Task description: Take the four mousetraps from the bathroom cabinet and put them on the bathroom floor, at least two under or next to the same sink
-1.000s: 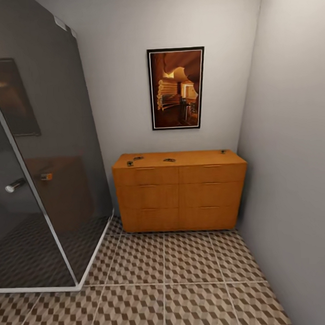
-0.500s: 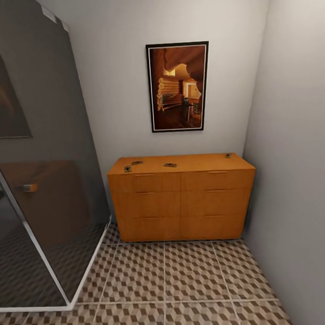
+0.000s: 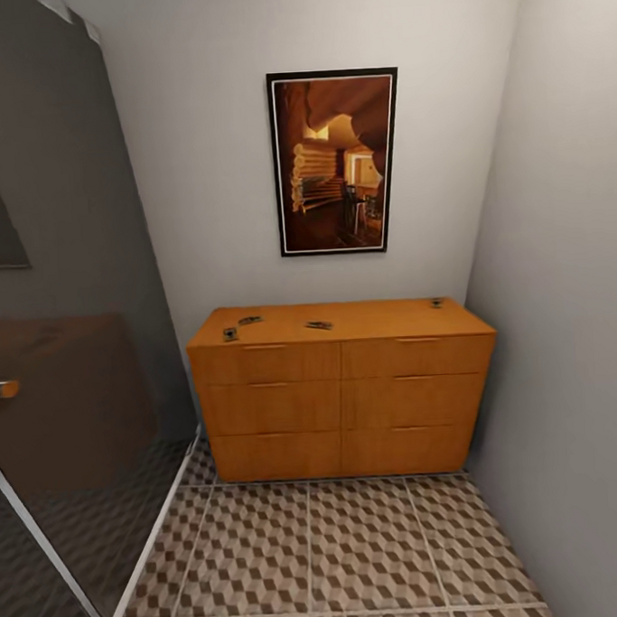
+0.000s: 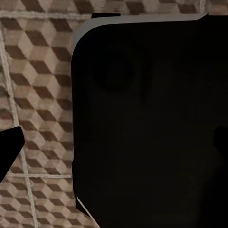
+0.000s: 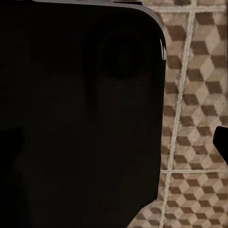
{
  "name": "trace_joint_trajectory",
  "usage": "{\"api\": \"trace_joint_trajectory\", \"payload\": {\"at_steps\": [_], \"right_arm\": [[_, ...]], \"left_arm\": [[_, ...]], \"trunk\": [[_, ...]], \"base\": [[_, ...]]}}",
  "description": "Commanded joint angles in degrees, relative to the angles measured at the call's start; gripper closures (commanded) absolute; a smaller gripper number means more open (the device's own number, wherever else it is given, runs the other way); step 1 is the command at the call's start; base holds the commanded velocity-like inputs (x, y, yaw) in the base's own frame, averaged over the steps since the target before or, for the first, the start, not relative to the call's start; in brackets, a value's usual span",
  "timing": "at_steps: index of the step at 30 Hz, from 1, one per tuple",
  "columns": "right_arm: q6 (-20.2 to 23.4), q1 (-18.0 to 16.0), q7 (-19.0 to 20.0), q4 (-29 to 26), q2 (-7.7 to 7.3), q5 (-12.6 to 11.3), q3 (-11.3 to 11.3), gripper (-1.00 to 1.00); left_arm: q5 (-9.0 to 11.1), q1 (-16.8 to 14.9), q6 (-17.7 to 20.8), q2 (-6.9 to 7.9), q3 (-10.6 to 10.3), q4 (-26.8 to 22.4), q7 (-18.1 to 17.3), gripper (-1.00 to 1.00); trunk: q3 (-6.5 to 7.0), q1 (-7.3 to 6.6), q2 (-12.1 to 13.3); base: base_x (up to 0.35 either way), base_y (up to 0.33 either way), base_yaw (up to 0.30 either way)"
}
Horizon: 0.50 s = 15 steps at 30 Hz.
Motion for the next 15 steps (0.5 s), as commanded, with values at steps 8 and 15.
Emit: {"api": "trace_joint_trajectory", "payload": {"at_steps": [8, 15], "right_arm": [[-0.19, -0.01, -0.01, 0.01, -0.02, -0.05, -0.04, -1.0], [-0.16, -0.01, -0.01, 0.01, -0.01, -0.05, -0.05, -1.0]], "left_arm": [[0.1, 0.0, -0.21, 0.0, 0.06, 0.0, 0.0, -1.0], [0.1, 0.0, -0.22, 0.0, 0.06, -0.01, 0.0, -1.0]], "trunk": [[-0.04, 0.03, -0.02], [-0.04, 0.03, -0.02]], "base": [[0.322, 0.0, -0.211], [0.316, 0.0, -0.236]]}}
